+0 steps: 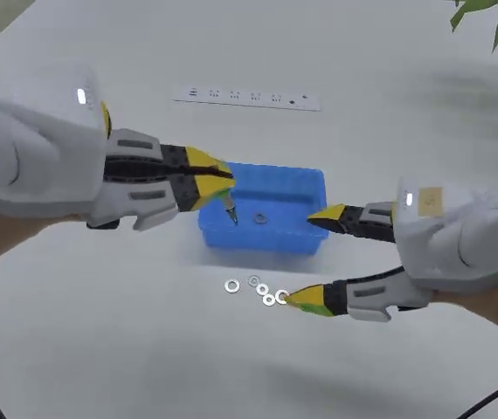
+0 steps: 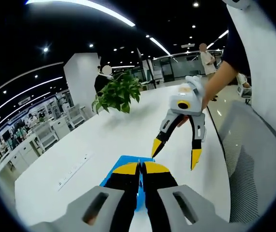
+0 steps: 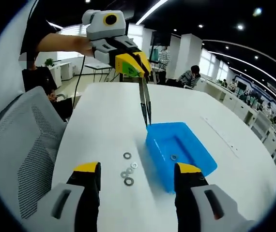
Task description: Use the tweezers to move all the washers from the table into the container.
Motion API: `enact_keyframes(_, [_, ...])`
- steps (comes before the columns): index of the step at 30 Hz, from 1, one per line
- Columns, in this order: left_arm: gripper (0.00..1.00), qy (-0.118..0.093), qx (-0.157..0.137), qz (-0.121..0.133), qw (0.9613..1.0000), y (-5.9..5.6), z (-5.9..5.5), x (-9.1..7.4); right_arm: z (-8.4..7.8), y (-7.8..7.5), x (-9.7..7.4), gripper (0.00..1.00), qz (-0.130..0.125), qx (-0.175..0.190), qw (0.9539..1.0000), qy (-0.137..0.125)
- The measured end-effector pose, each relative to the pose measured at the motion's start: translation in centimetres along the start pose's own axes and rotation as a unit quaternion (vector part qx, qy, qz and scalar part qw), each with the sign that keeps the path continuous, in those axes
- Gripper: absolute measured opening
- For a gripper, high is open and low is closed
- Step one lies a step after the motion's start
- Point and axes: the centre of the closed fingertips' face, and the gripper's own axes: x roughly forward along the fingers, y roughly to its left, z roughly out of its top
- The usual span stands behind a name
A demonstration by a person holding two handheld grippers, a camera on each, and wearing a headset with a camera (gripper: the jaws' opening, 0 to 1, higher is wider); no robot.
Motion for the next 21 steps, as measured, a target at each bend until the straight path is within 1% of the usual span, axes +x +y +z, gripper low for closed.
enact_keyframes(1, [0.06,-0.003,0.014,-0.001,0.9999,-0.4,-0.2,-0.1,-0.3,0.2,-0.2,0.64,0.001,0.004,1.0000,0.002])
enact_keyframes(2, [0.06,-0.006,0.016,-0.001,0.9999,-0.6,-0.3,-0.1,-0.5,0.4,-0.4,0.65,0.001,0.014,0.9999,0.005])
enact_keyframes(3, [0.06,-0.009,0.010,-0.003,0.9999,-0.7,-0.5,-0.1,-0.7,0.4,-0.6,0.67,-0.001,0.022,0.9997,0.006])
enact_keyframes(4, [0.06,-0.013,-0.003,-0.005,0.9999,-1.0,-0.9,-0.1,-0.9,0.5,-0.8,0.70,-0.004,0.030,0.9995,0.004])
enact_keyframes(5, [0.06,-0.012,-0.002,-0.005,0.9999,-1.3,-1.3,0.0,-1.0,0.5,-1.0,0.71,-0.004,0.034,0.9994,0.003])
enact_keyframes(7, [0.06,-0.004,-0.007,-0.009,0.9999,-1.8,-2.1,0.2,-1.3,0.6,-1.5,0.73,-0.007,0.042,0.9991,0.002])
enact_keyframes(10, [0.06,0.010,-0.013,-0.022,0.9996,-3.1,-3.6,0.5,-1.7,1.0,-2.1,0.77,-0.005,0.050,0.9987,0.003])
enact_keyframes(14, [0.06,0.017,-0.021,-0.031,0.9992,-4.3,-4.8,0.9,-2.4,1.4,-2.5,0.81,0.000,0.055,0.9985,0.009])
enact_keyframes(16, [0.06,0.022,-0.023,-0.031,0.9990,-4.7,-5.3,1.1,-2.8,1.7,-2.6,0.83,0.002,0.058,0.9983,0.011])
enact_keyframes(18, [0.06,0.021,-0.028,-0.033,0.9988,-4.9,-5.5,1.3,-3.0,2.0,-2.6,0.85,0.005,0.061,0.9980,0.014])
enact_keyframes(21, [0.06,0.018,-0.031,-0.035,0.9987,-5.0,-5.6,1.7,-3.2,2.5,-2.5,0.93,0.007,0.060,0.9980,0.019])
